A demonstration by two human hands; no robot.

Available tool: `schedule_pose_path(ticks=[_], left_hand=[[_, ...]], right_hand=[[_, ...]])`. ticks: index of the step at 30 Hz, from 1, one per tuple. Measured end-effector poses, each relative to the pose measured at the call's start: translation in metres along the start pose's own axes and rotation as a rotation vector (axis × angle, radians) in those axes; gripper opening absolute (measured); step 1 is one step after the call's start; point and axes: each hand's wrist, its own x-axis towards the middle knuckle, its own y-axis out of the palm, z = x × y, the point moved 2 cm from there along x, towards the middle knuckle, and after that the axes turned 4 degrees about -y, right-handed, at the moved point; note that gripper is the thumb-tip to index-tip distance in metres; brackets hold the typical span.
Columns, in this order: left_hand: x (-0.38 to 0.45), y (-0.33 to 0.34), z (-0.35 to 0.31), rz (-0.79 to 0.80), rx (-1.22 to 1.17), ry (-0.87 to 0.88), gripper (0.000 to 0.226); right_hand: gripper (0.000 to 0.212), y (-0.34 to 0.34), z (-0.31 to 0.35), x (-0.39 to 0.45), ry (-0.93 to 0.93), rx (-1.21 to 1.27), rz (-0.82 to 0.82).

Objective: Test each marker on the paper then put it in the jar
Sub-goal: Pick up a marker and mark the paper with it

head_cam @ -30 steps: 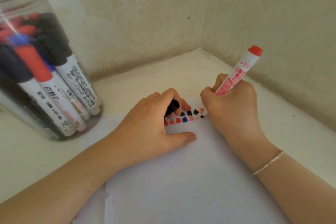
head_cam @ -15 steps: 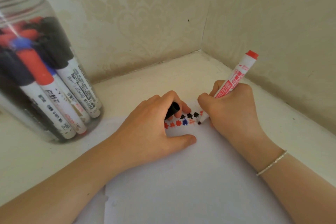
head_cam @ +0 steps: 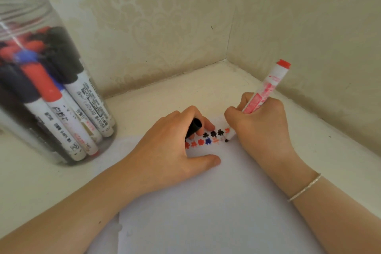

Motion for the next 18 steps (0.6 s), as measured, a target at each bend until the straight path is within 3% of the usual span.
schedule_pose_path(ticks=[4,8,10,18], left_hand=[[-0.001,-0.003,0.003,-0.015,-0.203,-0.03,0.008],[0.002,-0.004,0.008,-0.062,-0.242,-0.059,0.013],[0.004,-0.003,0.009,-0.068,-0.196,-0.061,0.01],[0.005,-0.003,0.012,-0.063,-0.234,-0.106,0.008]], right_hand=[[0.03,-0.009,0.001,0.002,0.061,0.355,-0.033],[0.013,-0.008,0.005,0.001,0.069,0.613,0.094],[0.02,-0.009,0.007,0.001,0.108,0.81,0.151],[0.032,-0.01,0.006,0.001,0.079,0.743,0.129]])
